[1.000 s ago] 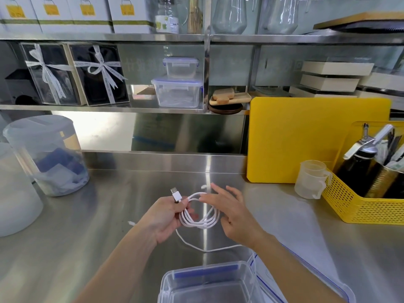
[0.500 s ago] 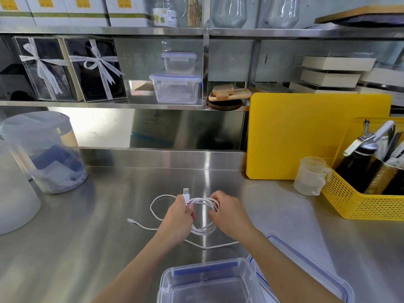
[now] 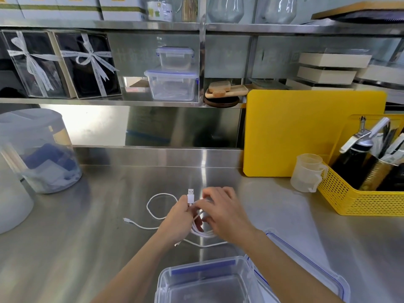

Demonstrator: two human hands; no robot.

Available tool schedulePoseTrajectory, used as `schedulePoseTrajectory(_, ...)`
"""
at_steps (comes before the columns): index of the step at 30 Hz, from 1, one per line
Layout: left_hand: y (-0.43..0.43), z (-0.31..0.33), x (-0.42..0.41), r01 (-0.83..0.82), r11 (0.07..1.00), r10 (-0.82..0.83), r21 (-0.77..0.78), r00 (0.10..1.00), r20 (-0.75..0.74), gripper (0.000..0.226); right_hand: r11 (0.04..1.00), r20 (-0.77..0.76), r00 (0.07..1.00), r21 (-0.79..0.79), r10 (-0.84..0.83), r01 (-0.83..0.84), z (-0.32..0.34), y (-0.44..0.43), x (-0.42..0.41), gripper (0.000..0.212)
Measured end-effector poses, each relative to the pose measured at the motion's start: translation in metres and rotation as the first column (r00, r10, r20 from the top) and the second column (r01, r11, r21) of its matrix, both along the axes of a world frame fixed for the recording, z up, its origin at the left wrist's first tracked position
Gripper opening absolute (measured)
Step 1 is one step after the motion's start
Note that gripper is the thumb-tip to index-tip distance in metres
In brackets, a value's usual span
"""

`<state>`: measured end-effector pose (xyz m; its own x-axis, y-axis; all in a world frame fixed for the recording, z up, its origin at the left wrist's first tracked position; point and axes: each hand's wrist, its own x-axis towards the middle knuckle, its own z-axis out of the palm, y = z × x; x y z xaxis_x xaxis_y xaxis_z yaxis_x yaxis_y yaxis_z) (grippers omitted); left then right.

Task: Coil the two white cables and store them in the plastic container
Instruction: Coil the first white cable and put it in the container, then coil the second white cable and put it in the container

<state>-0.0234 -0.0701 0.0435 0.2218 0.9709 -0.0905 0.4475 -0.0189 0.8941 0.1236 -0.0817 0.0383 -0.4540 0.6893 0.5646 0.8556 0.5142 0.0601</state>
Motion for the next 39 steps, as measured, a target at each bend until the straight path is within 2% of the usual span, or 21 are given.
schedulePoseTrajectory(4, 0.000, 0.001, -0.002, 0.032, 0.999, -0.031, -0.020, 0.997, 0.073, 0.039, 0.973, 0.046, 0.993, 0.198, 0.111, -0.118, -0.004, 0.003, 0.006, 0.009)
schedulePoseTrajectory(6, -0.002, 0.010, -0.002, 0.077, 0.996, -0.073, -0.050, 0.994, 0.083, 0.030, 0.958, 0.080, 0.988, 0.248, 0.130, -0.146, -0.006, 0.004, 0.008, 0.005)
schedulePoseTrajectory(8, 0.001, 0.016, -0.003, 0.117, 0.981, -0.103, -0.154, 0.990, 0.097, 0.022, 0.964, 0.025, 0.987, 0.213, 0.157, -0.159, -0.012, 0.003, 0.008, 0.004)
schedulePoseTrajectory(9, 0.002, 0.017, -0.004, 0.127, 0.968, -0.108, -0.218, 0.989, 0.097, 0.020, 0.975, -0.067, 0.985, 0.167, 0.158, -0.145, -0.014, 0.001, 0.008, 0.013)
schedulePoseTrajectory(11, 0.001, 0.020, -0.007, 0.128, 0.942, -0.099, -0.312, 0.989, 0.106, 0.016, 0.998, -0.342, 0.938, 0.003, 0.060, -0.063, -0.010, -0.006, 0.002, 0.028)
schedulePoseTrajectory(13, -0.002, 0.021, -0.009, 0.114, 0.935, -0.052, -0.335, 0.981, 0.189, 0.016, 0.968, -0.606, 0.784, -0.250, -0.134, -0.027, 0.004, -0.010, -0.005, 0.020)
schedulePoseTrajectory(15, -0.001, 0.018, -0.009, 0.064, 0.956, 0.008, -0.288, 0.970, 0.243, 0.019, 0.899, -0.713, 0.640, -0.432, -0.287, -0.077, 0.015, -0.007, -0.008, 0.019)
schedulePoseTrajectory(17, -0.001, 0.013, -0.008, -0.007, 0.977, 0.060, -0.213, 0.968, 0.242, 0.016, 0.859, -0.706, 0.640, -0.493, -0.304, -0.136, 0.022, -0.003, -0.005, 0.019)
schedulePoseTrajectory(19, -0.001, 0.009, -0.006, -0.077, 0.987, 0.107, -0.139, 0.969, 0.221, 0.012, 0.842, -0.638, 0.725, -0.517, -0.259, -0.155, 0.024, -0.003, -0.004, 0.015)
schedulePoseTrajectory(21, -0.003, 0.008, -0.003, -0.117, 0.989, 0.136, -0.093, 0.961, 0.239, 0.015, 0.835, -0.594, 0.769, -0.529, -0.236, -0.153, 0.021, -0.003, -0.004, 0.014)
schedulePoseTrajectory(25, -0.004, 0.008, -0.002, -0.108, 0.986, 0.143, -0.124, 0.936, 0.322, 0.011, 0.793, -0.616, 0.725, -0.587, -0.309, -0.162, 0.016, -0.004, -0.006, 0.016)
schedulePoseTrajectory(28, -0.008, 0.007, -0.008, 0.002, 0.974, 0.071, -0.224, 0.945, 0.318, 0.016, 0.738, -0.609, 0.697, -0.653, -0.378, -0.170, 0.012, -0.006, -0.003, 0.020)
schedulePoseTrajectory(30, -0.010, 0.005, -0.014, 0.059, 0.965, 0.016, -0.257, 0.959, 0.283, 0.023, 0.725, -0.586, 0.708, -0.671, -0.394, -0.153, 0.010, -0.008, -0.001, 0.014)
schedulePoseTrajectory(33, -0.015, 0.002, -0.021, 0.048, 0.968, 0.003, -0.248, 0.980, 0.198, 0.021, 0.685, -0.514, 0.761, -0.717, -0.395, -0.129, 0.006, -0.012, -0.001, 0.011)
schedulePoseTrajectory(36, -0.025, -0.004, -0.026, 0.032, 0.975, -0.005, -0.220, 0.993, 0.120, 0.018, 0.640, -0.458, 0.798, -0.759, -0.392, -0.121, 0.000, -0.020, -0.005, 0.012)
schedulePoseTrajectory(39, -0.038, -0.018, -0.030, 0.036, 0.987, -0.041, -0.158, 0.999, -0.029, 0.016, 0.603, -0.394, 0.835, -0.792, -0.385, -0.096, -0.010, -0.032, -0.010, 0.019)
